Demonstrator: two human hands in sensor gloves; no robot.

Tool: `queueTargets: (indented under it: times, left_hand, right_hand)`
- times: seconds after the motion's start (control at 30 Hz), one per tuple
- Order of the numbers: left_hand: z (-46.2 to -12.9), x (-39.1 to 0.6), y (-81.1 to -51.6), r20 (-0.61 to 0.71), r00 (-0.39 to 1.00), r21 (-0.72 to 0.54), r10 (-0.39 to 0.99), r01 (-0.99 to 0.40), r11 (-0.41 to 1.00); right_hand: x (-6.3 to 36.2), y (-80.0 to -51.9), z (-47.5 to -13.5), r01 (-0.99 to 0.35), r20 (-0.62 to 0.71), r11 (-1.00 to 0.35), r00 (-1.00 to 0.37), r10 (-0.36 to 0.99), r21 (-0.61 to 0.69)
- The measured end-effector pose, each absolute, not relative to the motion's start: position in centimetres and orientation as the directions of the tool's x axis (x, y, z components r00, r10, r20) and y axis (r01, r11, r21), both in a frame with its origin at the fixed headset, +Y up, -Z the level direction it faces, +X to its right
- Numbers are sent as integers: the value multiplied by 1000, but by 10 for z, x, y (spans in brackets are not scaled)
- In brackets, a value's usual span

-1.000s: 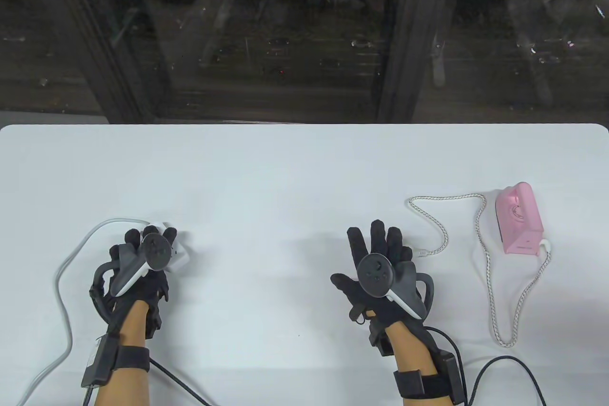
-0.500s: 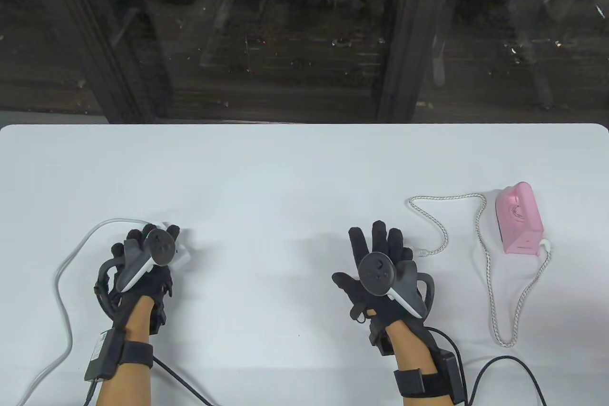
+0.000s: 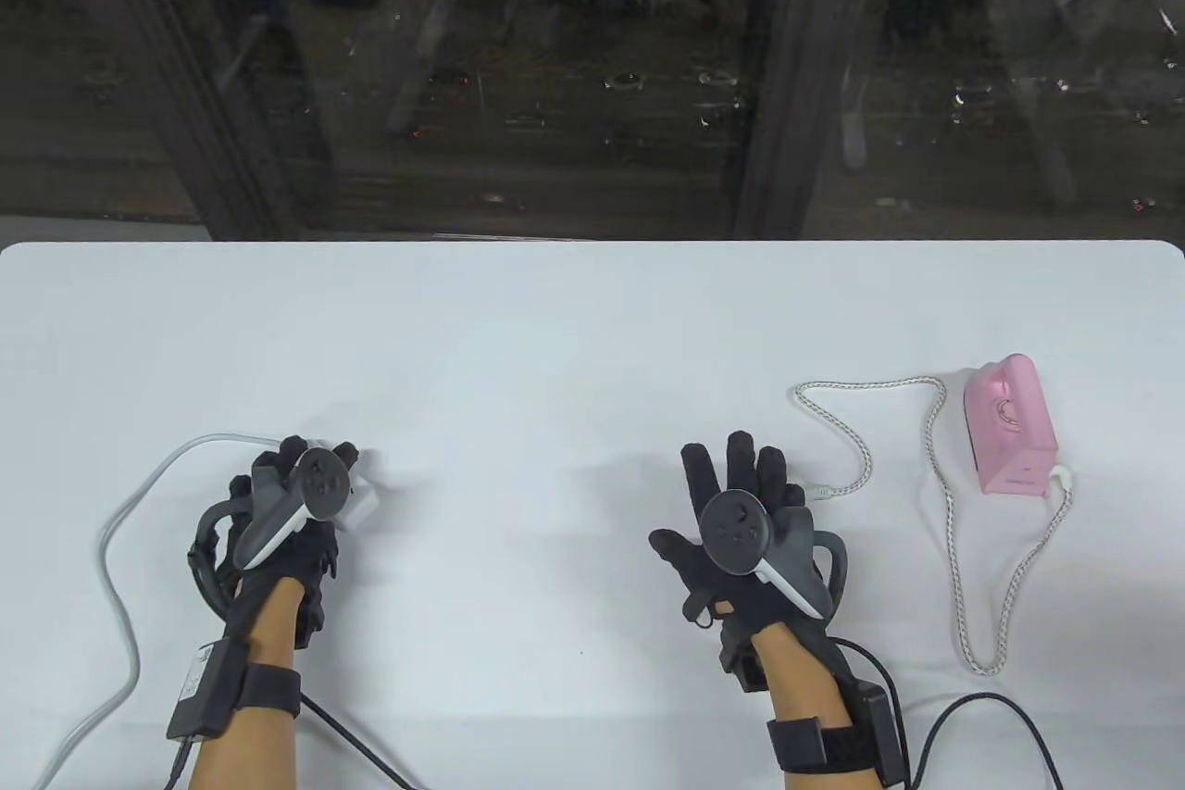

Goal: Plug the electric iron into the power strip

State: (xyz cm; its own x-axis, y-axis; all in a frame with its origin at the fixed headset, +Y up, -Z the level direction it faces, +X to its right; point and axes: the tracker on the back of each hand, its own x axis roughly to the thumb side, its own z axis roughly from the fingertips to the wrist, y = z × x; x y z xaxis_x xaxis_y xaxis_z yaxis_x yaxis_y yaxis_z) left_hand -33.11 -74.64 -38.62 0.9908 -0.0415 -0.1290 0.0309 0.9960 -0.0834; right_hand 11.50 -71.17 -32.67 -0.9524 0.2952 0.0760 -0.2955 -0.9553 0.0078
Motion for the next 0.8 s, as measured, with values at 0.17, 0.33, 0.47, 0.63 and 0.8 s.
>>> queueTargets:
  times: [0.17, 0.33, 0.47, 0.63, 0.8]
  left_hand:
    - [-387, -328, -748, -109, 992, -102, -67, 56, 993]
    - [-387, -330, -748, -122, 991, -74, -62, 53, 996]
    - [-387, -330, -746, -122, 990, -43, -64, 60, 997]
    - [-384, -328, -746, -102, 991, -27, -83, 80, 996]
    - [-382, -323, -740, -72, 992, 18, -100, 102, 995]
  right_hand:
    - [116, -712, -327, -298, 71, -954, -952, 298, 9]
    - [117, -713, -327, -299, 67, -954, -952, 299, 8]
    - [118, -714, -327, -303, 60, -953, -951, 303, 12]
    - [120, -713, -328, -311, 55, -950, -949, 311, 8]
    - [120, -714, -328, -312, 56, -950, -948, 312, 8]
